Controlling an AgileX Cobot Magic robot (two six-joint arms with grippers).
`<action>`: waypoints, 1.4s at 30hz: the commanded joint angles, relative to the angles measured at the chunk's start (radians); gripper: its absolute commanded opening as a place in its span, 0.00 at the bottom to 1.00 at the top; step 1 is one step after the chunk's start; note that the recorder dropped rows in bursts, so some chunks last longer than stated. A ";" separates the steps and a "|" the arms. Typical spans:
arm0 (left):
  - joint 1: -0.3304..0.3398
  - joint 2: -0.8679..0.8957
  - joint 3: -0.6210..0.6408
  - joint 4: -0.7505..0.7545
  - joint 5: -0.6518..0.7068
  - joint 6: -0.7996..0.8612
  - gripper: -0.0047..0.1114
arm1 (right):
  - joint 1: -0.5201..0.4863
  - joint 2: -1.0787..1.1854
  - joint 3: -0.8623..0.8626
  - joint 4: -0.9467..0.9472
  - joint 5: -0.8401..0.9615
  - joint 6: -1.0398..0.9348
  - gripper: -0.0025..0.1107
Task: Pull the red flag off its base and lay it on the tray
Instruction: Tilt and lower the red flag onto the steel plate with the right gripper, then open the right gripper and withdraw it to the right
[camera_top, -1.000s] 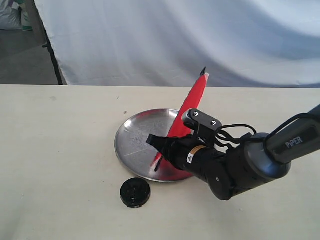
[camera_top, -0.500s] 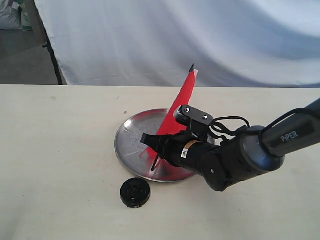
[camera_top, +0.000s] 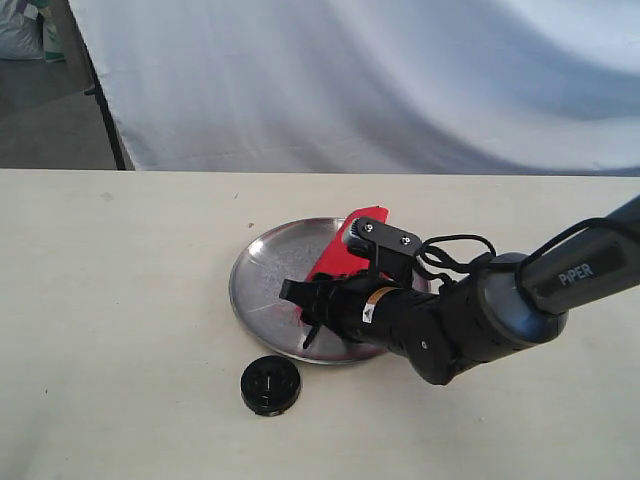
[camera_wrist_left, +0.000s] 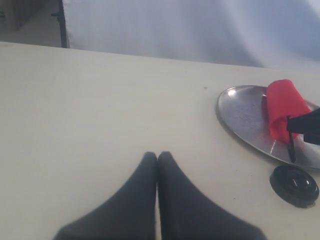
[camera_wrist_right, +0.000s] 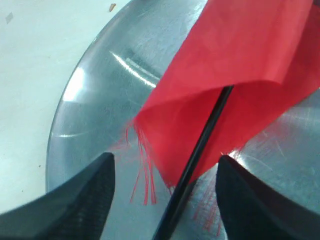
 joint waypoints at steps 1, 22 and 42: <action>0.002 -0.002 0.004 -0.008 -0.003 -0.004 0.04 | -0.004 -0.001 0.002 -0.012 0.011 -0.008 0.53; 0.002 -0.002 0.004 -0.008 -0.003 -0.004 0.04 | 0.048 -0.557 0.012 -0.012 0.530 -0.297 0.02; 0.002 -0.002 0.004 -0.008 -0.003 -0.004 0.04 | 0.147 -1.181 0.502 -0.012 0.244 -0.393 0.02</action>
